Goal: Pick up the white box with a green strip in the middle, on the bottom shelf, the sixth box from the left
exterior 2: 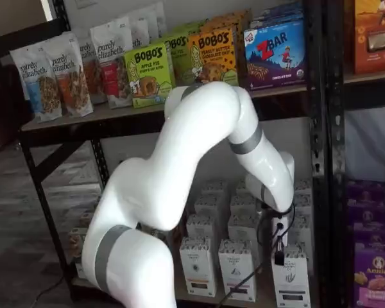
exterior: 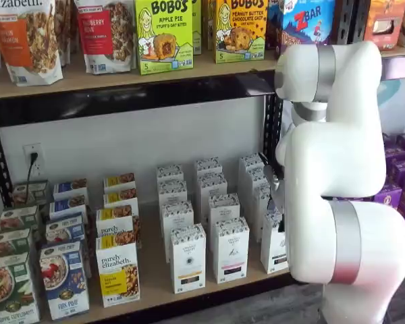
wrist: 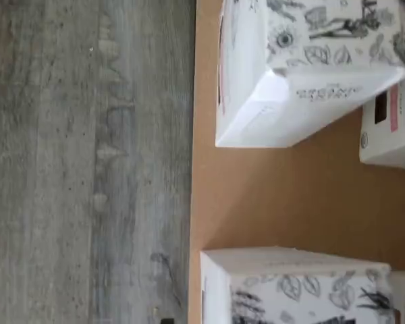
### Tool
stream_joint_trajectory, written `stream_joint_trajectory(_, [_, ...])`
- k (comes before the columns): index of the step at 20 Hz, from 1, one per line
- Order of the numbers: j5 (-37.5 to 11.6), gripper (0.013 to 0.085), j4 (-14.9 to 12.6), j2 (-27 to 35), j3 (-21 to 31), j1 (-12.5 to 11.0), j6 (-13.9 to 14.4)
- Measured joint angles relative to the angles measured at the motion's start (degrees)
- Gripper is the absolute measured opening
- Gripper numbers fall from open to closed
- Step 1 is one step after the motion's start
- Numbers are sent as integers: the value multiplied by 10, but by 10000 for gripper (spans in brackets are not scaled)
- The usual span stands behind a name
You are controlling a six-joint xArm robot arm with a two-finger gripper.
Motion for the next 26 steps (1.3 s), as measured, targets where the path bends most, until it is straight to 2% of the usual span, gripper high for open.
stream_joint_trajectory(4, [2,850,-39,25,-28,0,34])
stream_joint_trajectory(11, [-3,850,-156,60,-59,5,141])
stream_joint_trajectory(12, [2,850,-166,63,-63,5,150])
stream_joint_trajectory(19, [3,850,-192,72,-69,10,178])
stream_joint_trajectory(21, [-8,770,-197,72,-65,12,184])
stream_joint_trajectory(22, [-11,770,-193,72,-64,12,180])
stream_joint_trajectory(24, [-14,690,-185,72,-62,13,174])
stream_joint_trajectory(26, [-13,690,-182,71,-62,14,172])
